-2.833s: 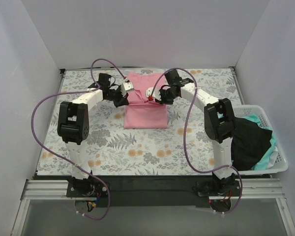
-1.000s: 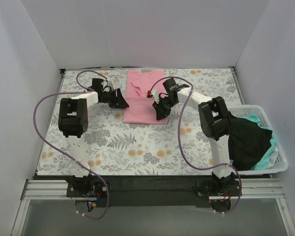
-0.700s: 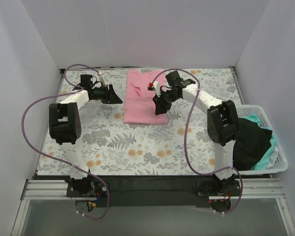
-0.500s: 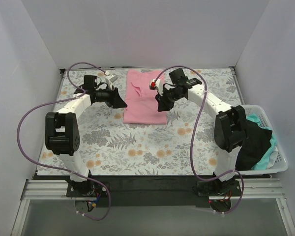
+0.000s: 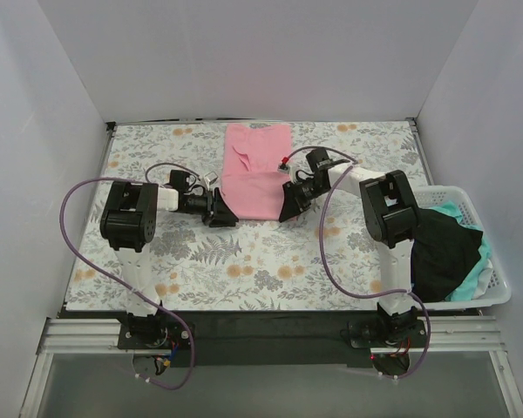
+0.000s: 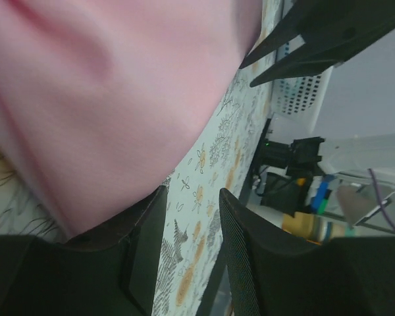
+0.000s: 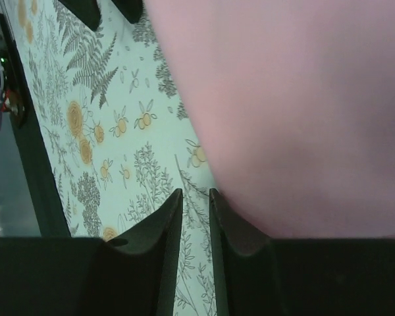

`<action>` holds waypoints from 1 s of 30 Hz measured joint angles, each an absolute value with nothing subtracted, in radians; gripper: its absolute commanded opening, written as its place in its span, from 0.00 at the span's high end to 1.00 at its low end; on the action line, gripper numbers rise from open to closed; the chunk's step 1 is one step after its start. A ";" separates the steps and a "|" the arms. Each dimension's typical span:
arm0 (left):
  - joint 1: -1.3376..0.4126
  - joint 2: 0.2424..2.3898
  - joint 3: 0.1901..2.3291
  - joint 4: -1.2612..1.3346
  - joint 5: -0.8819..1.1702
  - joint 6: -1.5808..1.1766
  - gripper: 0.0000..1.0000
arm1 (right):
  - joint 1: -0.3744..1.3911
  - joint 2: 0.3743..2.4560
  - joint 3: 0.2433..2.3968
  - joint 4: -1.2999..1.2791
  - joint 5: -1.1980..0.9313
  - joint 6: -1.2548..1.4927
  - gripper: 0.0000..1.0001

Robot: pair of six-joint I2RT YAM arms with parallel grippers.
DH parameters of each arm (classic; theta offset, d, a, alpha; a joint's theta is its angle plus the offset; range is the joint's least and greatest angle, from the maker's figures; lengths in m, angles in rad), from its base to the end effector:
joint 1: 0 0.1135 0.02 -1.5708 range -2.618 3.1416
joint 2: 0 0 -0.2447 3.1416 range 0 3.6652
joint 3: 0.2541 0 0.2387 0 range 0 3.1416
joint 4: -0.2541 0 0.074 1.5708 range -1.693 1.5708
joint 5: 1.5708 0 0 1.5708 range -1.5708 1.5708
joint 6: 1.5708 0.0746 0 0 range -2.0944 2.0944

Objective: Fold and stack the t-shirts
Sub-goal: Fold the tshirt

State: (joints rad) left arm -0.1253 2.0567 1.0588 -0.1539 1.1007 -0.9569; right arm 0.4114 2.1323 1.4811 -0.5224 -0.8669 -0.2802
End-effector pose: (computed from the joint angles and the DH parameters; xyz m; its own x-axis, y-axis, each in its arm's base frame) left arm 0.3427 -0.1102 0.0698 -0.8625 -0.2645 0.4313 -0.5009 0.3261 -0.8017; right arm 0.3601 0.2192 0.1156 -0.6659 -0.4858 -0.5662 -0.7422 0.3548 0.5686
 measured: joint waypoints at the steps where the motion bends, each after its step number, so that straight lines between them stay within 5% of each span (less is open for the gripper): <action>1: -0.115 2.068 1.055 -0.130 1.112 -0.993 0.62 | 0.397 2.146 1.467 -0.497 -0.881 -0.247 0.71; 7: -0.044 2.100 1.006 0.007 1.179 -1.161 0.61 | 0.321 2.183 1.389 -0.409 -0.989 -0.107 0.63; 24: -0.086 1.871 0.989 -0.041 1.178 -1.113 0.54 | 0.305 2.047 1.373 -0.380 -1.072 0.033 0.03; 30: -0.130 1.988 1.045 0.058 1.105 -1.190 0.53 | 0.349 2.122 1.429 -0.330 -1.065 0.079 0.02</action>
State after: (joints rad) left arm -0.1299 1.9884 1.0451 0.0582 1.1046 -1.1904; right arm 0.3492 2.1216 1.4292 -0.3302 -1.0649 0.0792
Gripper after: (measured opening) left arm 0.468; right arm 0.983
